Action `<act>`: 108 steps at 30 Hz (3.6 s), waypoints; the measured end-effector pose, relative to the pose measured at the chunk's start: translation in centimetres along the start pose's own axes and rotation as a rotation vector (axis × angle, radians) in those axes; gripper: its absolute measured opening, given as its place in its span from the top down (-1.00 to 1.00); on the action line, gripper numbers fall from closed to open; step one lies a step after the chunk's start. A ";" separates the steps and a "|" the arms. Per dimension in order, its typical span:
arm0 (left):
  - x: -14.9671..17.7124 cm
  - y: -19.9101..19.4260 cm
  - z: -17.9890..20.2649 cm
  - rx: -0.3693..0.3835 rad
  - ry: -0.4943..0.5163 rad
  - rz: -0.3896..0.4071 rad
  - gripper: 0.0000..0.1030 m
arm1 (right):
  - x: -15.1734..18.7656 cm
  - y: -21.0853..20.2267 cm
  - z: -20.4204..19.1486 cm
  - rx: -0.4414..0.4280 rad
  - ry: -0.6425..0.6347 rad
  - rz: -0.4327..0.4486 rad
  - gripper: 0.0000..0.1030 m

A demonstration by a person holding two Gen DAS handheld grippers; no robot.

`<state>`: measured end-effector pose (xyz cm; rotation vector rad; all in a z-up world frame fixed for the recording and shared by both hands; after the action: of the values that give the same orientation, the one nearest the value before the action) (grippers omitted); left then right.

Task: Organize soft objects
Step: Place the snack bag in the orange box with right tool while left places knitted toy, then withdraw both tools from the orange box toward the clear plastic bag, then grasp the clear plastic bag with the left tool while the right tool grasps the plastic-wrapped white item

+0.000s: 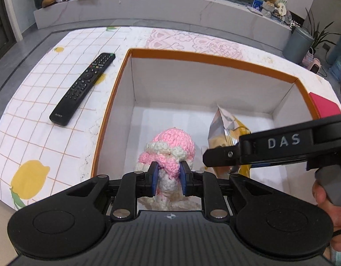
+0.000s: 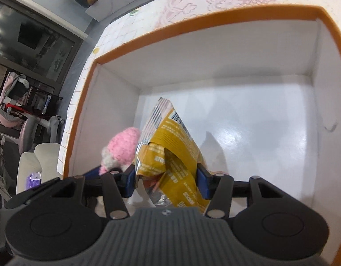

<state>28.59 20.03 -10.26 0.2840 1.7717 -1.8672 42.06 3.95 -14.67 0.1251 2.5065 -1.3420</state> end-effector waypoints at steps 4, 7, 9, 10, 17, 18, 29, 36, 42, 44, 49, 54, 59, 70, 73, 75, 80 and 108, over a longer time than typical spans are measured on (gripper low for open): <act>-0.2 0.8 -0.5 -0.003 -0.012 -0.009 0.53 | 0.1 0.3 -0.6 -0.017 0.003 -0.021 -0.19; -0.1 0.7 -0.3 0.002 -0.008 -0.005 0.45 | 0.2 0.7 -0.6 -0.034 0.020 -0.040 -0.25; 0.0 0.7 -0.1 -0.007 0.007 -0.005 0.44 | 0.3 0.9 -0.7 -0.041 0.029 -0.049 -0.26; 0.2 0.6 -0.1 -0.007 0.011 -0.004 0.43 | 0.4 0.9 -0.7 -0.037 0.033 -0.049 -0.26; 0.5 -0.7 -0.3 0.022 0.009 0.020 0.24 | 0.4 -0.7 -0.5 -0.065 0.053 -0.028 -0.28; 0.5 -1.1 -0.3 0.023 0.012 0.028 0.24 | 0.4 -1.0 -0.5 -0.065 0.047 -0.021 -0.28; 0.7 -0.8 -0.5 0.021 0.022 0.023 0.43 | 1.2 -0.2 2.0 0.124 0.006 -0.074 0.23; 1.0 -1.4 0.0 0.011 0.038 0.046 0.43 | 1.4 1.1 1.0 0.122 -0.023 -0.102 0.40; 1.3 -4.3 2.1 0.028 0.071 0.138 0.43 | 3.0 -2.5 -1.2 0.139 -0.127 0.004 0.40; 1.6 -5.6 3.1 0.035 0.076 0.177 0.43 | 3.7 -4.7 -1.8 0.149 -0.172 0.071 0.40; 2.8 -8.9 5.7 0.089 0.075 0.274 0.43 | 6.4 -10.5 -2.1 0.171 -0.276 0.234 0.40; 4.8 -11.3 8.7 0.172 0.072 0.353 0.43 | 9.9 -15.5 -0.6 0.152 -0.328 0.363 0.27; 7.4 -12.2 12.2 0.242 0.112 0.415 0.43 | 13.7 -18.8 2.1 0.203 -0.344 0.447 0.26; 10.8 -7.1 21.0 0.359 0.171 0.279 0.10 | 19.3 -22.3 11.1 0.453 -0.290 0.466 -0.05; 10.7 -5.6 23.0 0.363 0.180 0.230 -0.10 | 19.2 -22.4 13.8 0.493 -0.264 0.405 -0.18; 10.8 -4.9 24.2 0.361 0.190 0.203 -0.21 | 19.4 -22.8 15.4 0.516 -0.249 0.379 -0.23; 10.5 -2.8 26.5 0.327 0.184 0.178 -0.53 | 19.0 -23.7 19.2 0.551 -0.208 0.321 -0.36; 9.9 2.2 31.2 0.190 0.184 0.055 0.14 | 8.4 -22.4 31.7 0.715 -0.193 0.229 -0.36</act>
<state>28.11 -12.62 -13.67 0.5871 1.6841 -2.0275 36.17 -35.32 -15.75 0.3939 1.6975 -1.9628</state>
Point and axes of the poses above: each gripper's, at about its wrist camera, not at the fingertips, and y roughly the way its jaws point, z to its right, x to its underside, the point moved 3 cm from there along y, roughly the way its jaws point, and after that the axes turned 5 degrees about -y, right-handed, at the moved point
